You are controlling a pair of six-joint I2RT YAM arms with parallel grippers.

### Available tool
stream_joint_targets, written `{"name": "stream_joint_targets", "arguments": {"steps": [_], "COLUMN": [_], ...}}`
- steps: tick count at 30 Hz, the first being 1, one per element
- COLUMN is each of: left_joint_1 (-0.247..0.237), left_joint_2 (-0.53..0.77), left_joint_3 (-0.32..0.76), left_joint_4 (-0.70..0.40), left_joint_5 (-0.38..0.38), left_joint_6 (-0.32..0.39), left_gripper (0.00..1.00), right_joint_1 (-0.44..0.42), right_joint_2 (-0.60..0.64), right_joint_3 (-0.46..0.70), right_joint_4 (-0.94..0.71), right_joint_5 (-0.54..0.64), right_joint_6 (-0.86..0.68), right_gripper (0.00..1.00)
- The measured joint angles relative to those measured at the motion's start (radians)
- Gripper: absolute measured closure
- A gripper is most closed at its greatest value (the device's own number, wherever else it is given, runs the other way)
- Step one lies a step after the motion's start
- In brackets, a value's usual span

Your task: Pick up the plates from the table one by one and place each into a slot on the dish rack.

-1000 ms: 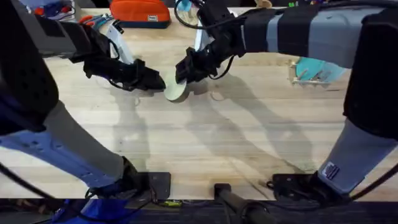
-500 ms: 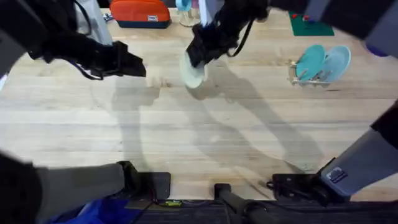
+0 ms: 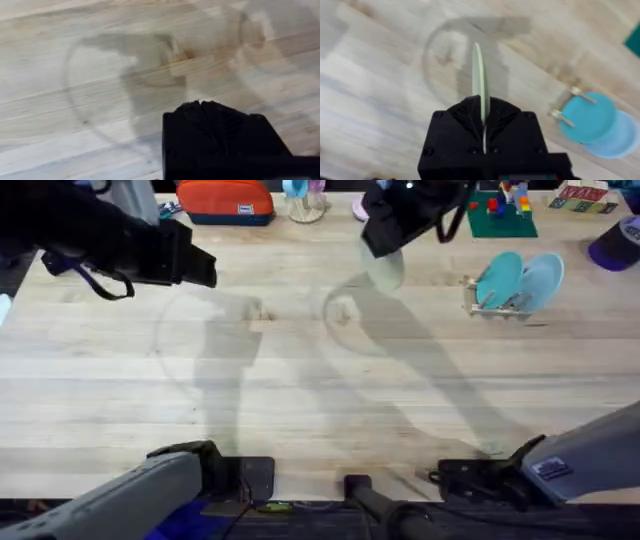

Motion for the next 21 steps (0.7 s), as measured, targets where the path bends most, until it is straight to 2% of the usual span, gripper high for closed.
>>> {"name": "stream_joint_targets", "arguments": {"steps": [5,6,8,10,13,14,21], "left_joint_1": [-0.068,-0.074,-0.082,-0.082,-0.082,-0.082,-0.082], "left_joint_2": [-0.016,-0.016,-0.016,-0.016,-0.016,-0.016,-0.016], "left_joint_3": [0.005,0.005,0.006,0.006,0.006,0.006,0.006], "left_joint_4": [-0.003,-0.002,-0.002,-0.002,-0.002,-0.002,0.006], "left_joint_5": [-0.085,-0.093,-0.109,-0.117,-0.125,-0.127,-0.136], "left_joint_6": [0.003,0.006,0.008,0.01,0.01,0.01,0.01], "left_gripper": [0.957,0.918,0.758,0.525,0.077,0.024,0.006], "right_joint_1": [-0.001,-0.003,-0.008,-0.022,-0.056,-0.072,-0.217], "right_joint_2": [-0.018,-0.019,-0.02,-0.022,-0.036,-0.046,-0.154], "right_joint_3": [0.0,0.0,0.0,0.0,0.0,0.0,0.0], "right_joint_4": [-0.001,-0.001,-0.002,-0.003,-0.01,-0.016,-0.048], "right_joint_5": [0.073,0.08,0.085,0.087,0.088,0.088,0.091], "right_joint_6": [-0.01,-0.01,-0.01,-0.01,-0.01,-0.01,-0.011], "right_gripper": [0.97,0.97,0.97,0.97,0.97,0.97,0.97]}}
